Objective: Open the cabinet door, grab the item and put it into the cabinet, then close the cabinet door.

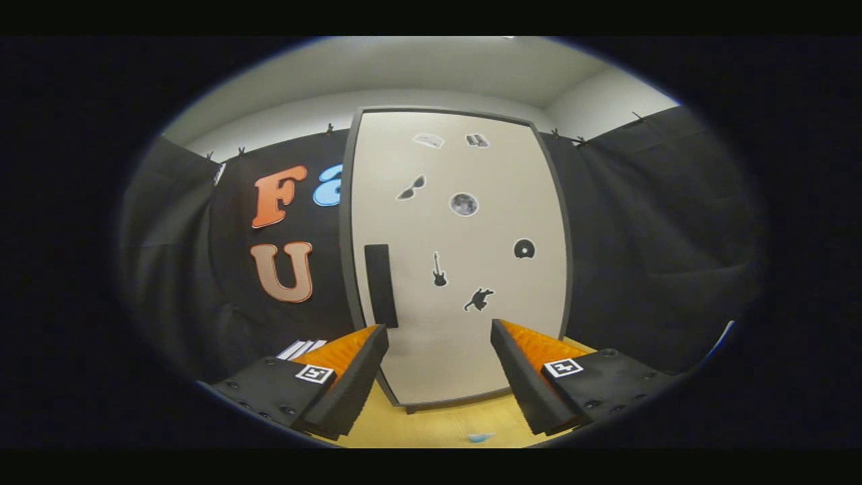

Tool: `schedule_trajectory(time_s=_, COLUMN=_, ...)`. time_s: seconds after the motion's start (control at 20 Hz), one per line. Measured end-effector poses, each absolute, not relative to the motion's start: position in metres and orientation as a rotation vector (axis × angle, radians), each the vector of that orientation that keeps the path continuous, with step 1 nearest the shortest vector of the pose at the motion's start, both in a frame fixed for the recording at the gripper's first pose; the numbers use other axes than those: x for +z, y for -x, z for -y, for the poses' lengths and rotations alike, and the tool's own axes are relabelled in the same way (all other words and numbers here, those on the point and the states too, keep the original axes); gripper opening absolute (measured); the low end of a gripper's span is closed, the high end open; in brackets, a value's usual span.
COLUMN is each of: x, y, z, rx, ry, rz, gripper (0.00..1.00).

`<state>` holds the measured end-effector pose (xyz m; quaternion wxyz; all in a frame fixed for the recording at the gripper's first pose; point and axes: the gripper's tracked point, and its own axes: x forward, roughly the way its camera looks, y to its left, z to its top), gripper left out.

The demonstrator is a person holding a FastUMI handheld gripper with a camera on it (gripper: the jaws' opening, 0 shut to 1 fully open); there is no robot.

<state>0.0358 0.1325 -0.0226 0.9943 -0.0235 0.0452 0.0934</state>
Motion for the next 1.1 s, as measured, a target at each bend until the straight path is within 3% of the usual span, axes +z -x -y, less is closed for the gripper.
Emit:
schedule_trajectory(time_s=0.55, x=-0.032, y=-0.105, z=-0.203, rx=0.266, ry=0.096, rz=-0.144, gripper=0.98)
schedule_trajectory(time_s=0.9, x=-0.037, y=-0.137, z=-0.214, rx=0.258, ry=0.098, rz=-0.178, gripper=0.74)
schedule_trajectory(time_s=1.0, x=-0.037, y=-0.141, z=-0.210, rx=0.242, ry=0.103, rz=-0.178, gripper=0.71)
schedule_trajectory(time_s=1.1, x=-0.036, y=-0.147, z=-0.204, rx=0.216, ry=0.105, rz=-0.179, gripper=0.60)
